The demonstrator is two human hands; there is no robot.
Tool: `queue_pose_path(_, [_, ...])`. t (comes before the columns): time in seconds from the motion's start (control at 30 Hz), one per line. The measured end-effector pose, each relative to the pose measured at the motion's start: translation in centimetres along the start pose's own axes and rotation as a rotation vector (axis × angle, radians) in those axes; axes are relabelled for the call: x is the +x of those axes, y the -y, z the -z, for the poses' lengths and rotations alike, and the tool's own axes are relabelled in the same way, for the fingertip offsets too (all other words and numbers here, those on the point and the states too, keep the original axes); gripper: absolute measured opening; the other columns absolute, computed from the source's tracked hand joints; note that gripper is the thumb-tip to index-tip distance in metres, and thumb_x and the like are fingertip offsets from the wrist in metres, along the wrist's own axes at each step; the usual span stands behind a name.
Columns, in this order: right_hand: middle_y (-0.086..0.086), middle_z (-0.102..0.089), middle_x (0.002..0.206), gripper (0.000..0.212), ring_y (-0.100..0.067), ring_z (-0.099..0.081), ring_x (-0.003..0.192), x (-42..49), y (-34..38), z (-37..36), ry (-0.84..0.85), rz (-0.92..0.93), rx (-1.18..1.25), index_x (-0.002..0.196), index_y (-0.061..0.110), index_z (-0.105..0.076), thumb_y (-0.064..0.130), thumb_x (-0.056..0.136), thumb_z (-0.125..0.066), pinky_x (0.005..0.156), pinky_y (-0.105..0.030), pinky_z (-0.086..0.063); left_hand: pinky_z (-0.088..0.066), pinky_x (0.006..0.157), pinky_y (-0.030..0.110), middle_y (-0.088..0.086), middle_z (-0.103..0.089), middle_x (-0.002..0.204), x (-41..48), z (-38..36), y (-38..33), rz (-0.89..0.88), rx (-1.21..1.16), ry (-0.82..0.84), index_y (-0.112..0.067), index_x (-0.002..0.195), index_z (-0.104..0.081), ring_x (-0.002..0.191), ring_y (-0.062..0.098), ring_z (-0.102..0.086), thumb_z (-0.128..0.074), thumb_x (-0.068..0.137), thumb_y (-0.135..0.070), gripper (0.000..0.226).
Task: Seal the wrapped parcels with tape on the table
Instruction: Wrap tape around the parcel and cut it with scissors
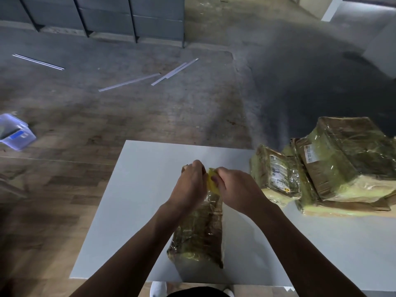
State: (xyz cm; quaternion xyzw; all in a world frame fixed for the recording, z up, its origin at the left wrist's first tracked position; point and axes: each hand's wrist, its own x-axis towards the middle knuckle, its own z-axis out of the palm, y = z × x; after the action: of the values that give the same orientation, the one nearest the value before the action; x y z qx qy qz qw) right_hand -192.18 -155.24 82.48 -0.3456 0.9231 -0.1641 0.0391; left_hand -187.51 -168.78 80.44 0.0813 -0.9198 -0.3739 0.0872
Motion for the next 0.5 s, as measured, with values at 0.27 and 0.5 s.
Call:
queue_pose_path(0.27, [0.000, -0.058, 0.078, 0.029, -0.019, -0.054, 0.068, -0.2, 0.0, 0.1, -0.016, -0.038, 0.036, 0.104, 0.010, -0.057, 0.033, 0.102, -0.039, 0.063, -0.026, -0.034, -0.044, 0.069, 0.025, 0.004, -0.061, 0.090, 0.6, 0.2, -0.1, 0.185, -0.197, -0.084, -0.005, 0.120, -0.046, 0.076, 0.015, -0.055, -0.050, 0.098, -0.017, 0.026])
queue_pose_path(0.5, [0.002, -0.054, 0.075, 0.032, -0.019, -0.052, 0.068, -0.3, -0.3, 0.0, 0.007, -0.070, 0.052, 0.101, 0.012, -0.055, 0.037, 0.103, -0.035, 0.063, -0.028, -0.036, -0.058, 0.081, 0.040, 0.003, -0.074, 0.085, 1.0, 0.8, 0.5, 0.256, -0.381, 0.120, -0.009, 0.096, -0.074, 0.078, 0.015, -0.069, -0.057, 0.091, -0.016, 0.020])
